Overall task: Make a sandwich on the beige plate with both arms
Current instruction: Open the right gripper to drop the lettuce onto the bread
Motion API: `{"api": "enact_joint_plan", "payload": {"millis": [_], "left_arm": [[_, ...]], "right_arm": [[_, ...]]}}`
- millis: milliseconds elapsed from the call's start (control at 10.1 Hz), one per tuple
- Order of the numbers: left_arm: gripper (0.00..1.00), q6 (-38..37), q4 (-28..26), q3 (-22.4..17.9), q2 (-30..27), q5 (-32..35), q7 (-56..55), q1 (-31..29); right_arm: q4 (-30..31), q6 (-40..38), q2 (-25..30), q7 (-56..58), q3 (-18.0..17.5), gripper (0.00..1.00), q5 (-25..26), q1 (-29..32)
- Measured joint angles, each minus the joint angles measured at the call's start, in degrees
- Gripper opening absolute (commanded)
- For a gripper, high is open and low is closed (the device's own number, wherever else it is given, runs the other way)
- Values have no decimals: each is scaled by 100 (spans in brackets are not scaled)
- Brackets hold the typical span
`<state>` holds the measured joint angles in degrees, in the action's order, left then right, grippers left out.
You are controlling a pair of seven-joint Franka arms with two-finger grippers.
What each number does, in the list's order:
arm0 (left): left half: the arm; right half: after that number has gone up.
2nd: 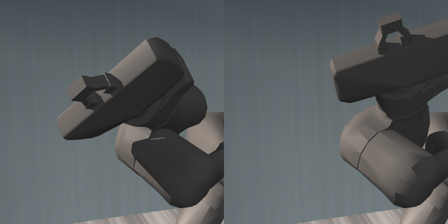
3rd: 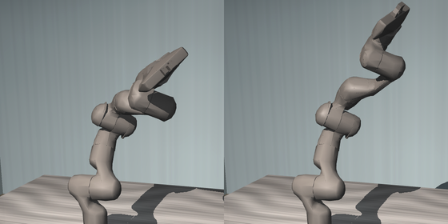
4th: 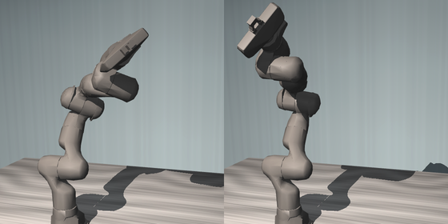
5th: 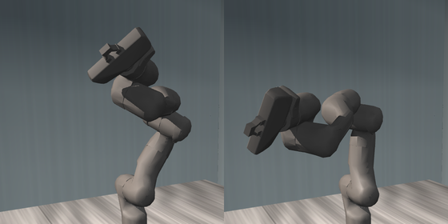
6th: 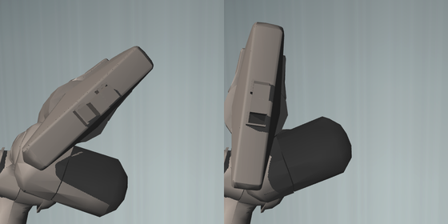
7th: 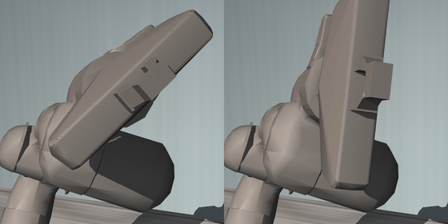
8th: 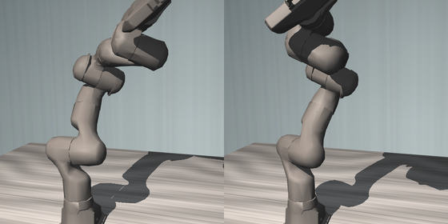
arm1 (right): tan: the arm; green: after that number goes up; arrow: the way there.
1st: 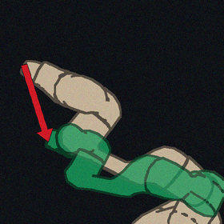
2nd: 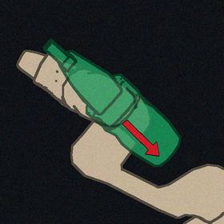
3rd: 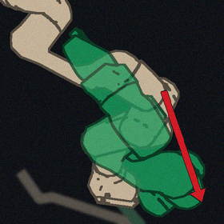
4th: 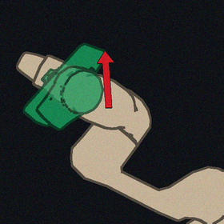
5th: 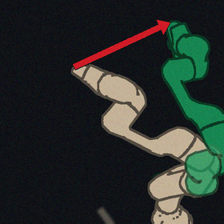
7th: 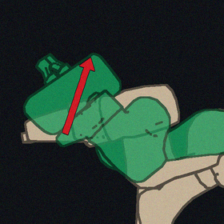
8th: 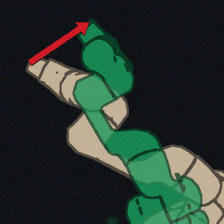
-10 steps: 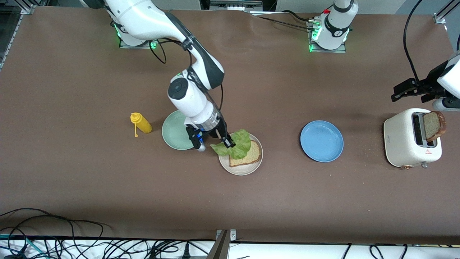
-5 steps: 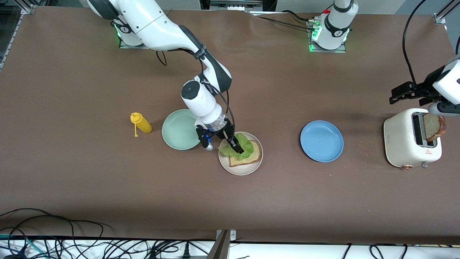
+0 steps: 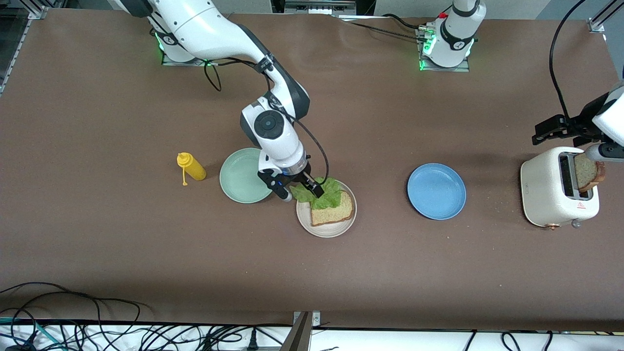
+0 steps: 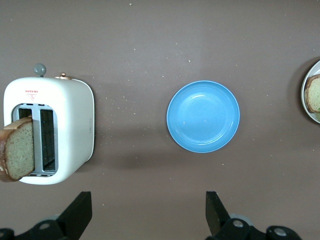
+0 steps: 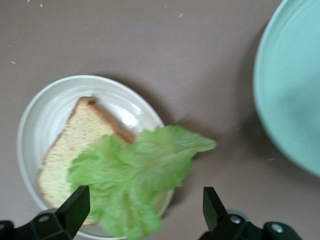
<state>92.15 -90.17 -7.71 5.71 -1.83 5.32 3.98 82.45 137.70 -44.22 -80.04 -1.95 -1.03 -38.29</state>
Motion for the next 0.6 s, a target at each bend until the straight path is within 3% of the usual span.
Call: {"api": "enact_joint_plan", "payload": {"millis": [298, 596], "left_arm": [[100, -9, 11, -13, 3, 0, 0, 0], [100, -13, 11, -16, 10, 0, 0, 0]], "right_arm": [[-31, -1442, 468, 997, 56, 100, 546, 0], [-51, -2671, 1066, 3078, 621, 100, 576, 27]]}}
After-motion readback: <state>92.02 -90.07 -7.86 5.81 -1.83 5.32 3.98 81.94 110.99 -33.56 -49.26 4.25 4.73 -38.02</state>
